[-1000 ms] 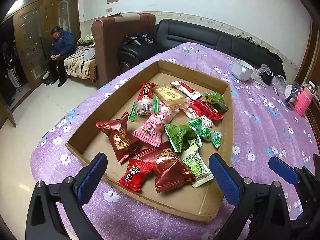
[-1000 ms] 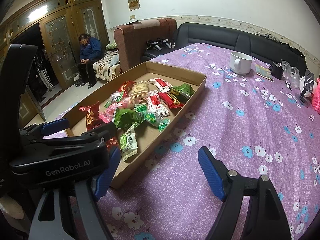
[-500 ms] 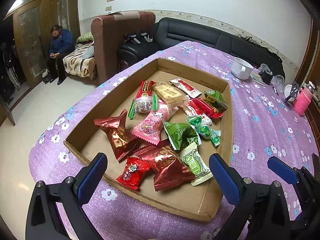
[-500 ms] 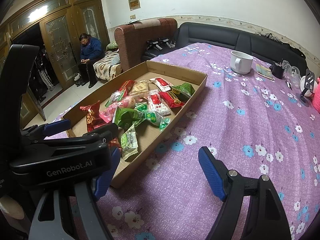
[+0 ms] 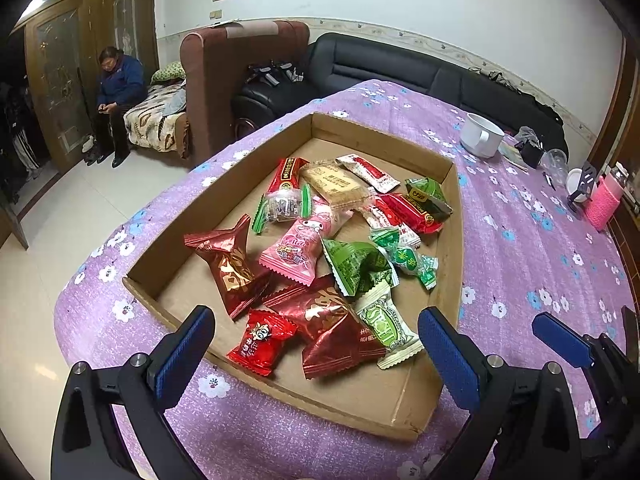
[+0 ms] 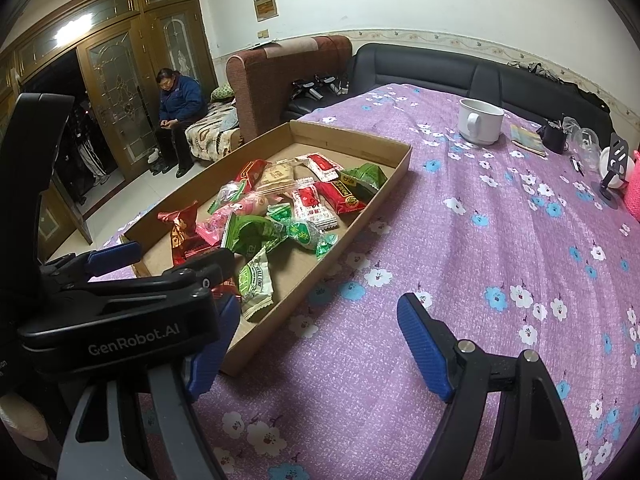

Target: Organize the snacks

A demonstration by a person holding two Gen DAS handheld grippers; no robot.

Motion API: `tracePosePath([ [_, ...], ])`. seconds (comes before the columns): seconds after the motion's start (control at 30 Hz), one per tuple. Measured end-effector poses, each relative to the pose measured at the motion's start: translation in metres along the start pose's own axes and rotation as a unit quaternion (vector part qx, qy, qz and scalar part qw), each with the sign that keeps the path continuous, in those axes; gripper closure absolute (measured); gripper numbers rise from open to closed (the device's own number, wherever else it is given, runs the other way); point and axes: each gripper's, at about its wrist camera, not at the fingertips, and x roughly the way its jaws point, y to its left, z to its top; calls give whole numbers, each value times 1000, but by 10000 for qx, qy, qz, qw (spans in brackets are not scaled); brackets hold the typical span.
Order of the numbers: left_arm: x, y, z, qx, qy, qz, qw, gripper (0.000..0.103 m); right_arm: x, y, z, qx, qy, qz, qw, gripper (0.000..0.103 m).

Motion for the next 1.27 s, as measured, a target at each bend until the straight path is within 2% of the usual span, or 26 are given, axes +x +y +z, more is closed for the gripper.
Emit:
tracePosePath([
  [0.97, 0, 0, 0, -14, 27, -68, 10000, 0, 0, -1, -1, 12, 5, 6, 10000, 23],
  [1.17, -10, 6, 7, 5, -183, -123, 9998, 0, -8, 0, 0, 63, -129, 0, 9999, 23],
  [1.27, -16, 9, 12, -5, -249, -38, 9997, 0, -18, -6, 2, 178, -264, -22, 9995, 23],
])
